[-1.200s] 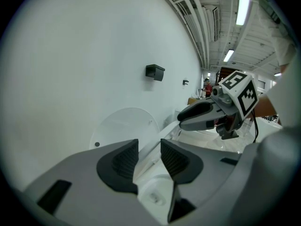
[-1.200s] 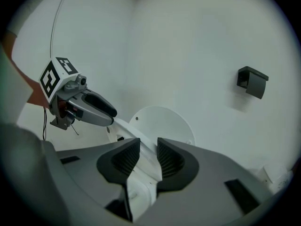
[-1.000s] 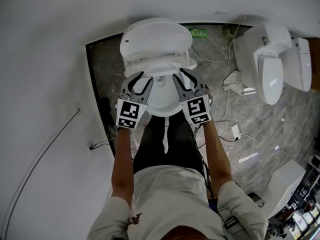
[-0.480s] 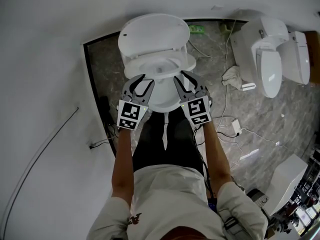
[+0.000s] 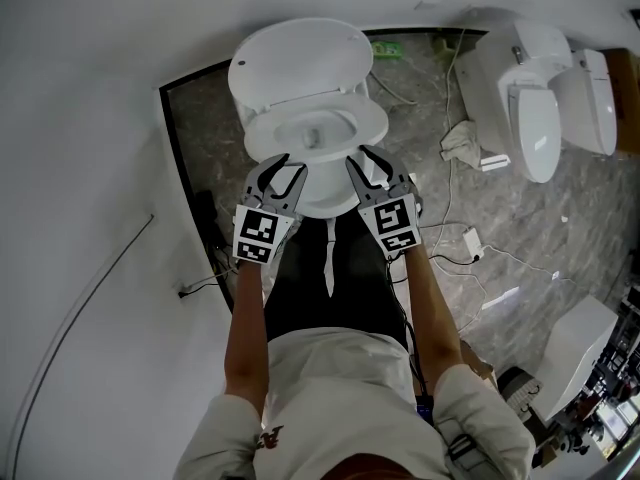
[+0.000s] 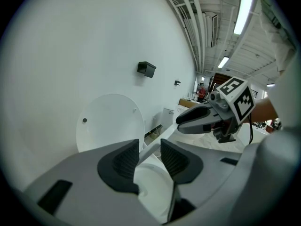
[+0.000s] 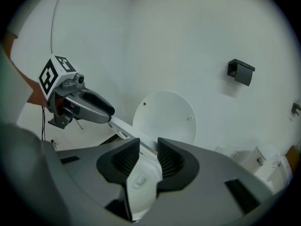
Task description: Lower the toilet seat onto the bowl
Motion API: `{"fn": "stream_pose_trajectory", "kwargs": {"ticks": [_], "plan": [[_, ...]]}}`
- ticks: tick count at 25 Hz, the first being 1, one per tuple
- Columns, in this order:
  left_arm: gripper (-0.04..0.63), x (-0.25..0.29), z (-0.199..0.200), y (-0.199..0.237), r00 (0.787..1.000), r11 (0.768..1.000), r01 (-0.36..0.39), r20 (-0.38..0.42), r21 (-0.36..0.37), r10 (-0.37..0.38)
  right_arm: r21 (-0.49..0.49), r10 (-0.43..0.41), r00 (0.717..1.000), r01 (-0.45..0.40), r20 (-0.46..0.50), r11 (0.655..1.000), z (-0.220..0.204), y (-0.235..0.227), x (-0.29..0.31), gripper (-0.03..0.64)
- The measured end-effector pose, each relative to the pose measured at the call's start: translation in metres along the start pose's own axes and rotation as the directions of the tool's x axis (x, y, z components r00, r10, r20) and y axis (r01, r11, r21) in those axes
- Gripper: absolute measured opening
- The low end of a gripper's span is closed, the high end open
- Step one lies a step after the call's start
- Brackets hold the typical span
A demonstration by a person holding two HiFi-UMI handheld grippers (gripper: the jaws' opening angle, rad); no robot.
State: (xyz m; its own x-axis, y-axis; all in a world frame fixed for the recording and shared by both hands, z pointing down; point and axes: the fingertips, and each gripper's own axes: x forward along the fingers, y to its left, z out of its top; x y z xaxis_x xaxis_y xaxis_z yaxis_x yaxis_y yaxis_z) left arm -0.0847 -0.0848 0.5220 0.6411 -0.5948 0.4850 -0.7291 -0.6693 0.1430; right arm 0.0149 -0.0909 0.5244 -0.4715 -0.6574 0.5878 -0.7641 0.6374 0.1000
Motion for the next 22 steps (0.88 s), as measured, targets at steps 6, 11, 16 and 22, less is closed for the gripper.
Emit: {"fn": "stream_pose_trajectory", "kwargs": {"ticks": [6, 11, 16, 22], "plan": [[0.15, -0.003, -0.009, -0.006, 1.0, 0.999, 0.031, -0.004, -0.018, -0.031, 0.008, 0.003, 1.0, -0.003, -0.018, 1.0, -0.01, 0.007, -0.004, 0.133], [0.15, -0.004, -0.018, -0.014, 0.998, 0.998, 0.052, -0.017, -0.03, -0.052, 0.014, 0.01, 0.999, -0.01, -0.034, 1.0, -0.02, 0.012, -0.009, 0.133], [0.149, -0.006, -0.028, -0.019, 0.997, 0.996, 0.075, -0.029, -0.044, -0.077, 0.025, 0.017, 0.998, -0.016, -0.055, 1.0, -0.031, 0.018, -0.012, 0.133], [0.141, -0.007, -0.039, -0.027, 0.993, 0.992, 0.111, -0.041, -0.057, -0.113, 0.037, 0.024, 0.997, -0.021, -0.073, 0.999, -0.043, 0.025, -0.016, 0.135]]}}
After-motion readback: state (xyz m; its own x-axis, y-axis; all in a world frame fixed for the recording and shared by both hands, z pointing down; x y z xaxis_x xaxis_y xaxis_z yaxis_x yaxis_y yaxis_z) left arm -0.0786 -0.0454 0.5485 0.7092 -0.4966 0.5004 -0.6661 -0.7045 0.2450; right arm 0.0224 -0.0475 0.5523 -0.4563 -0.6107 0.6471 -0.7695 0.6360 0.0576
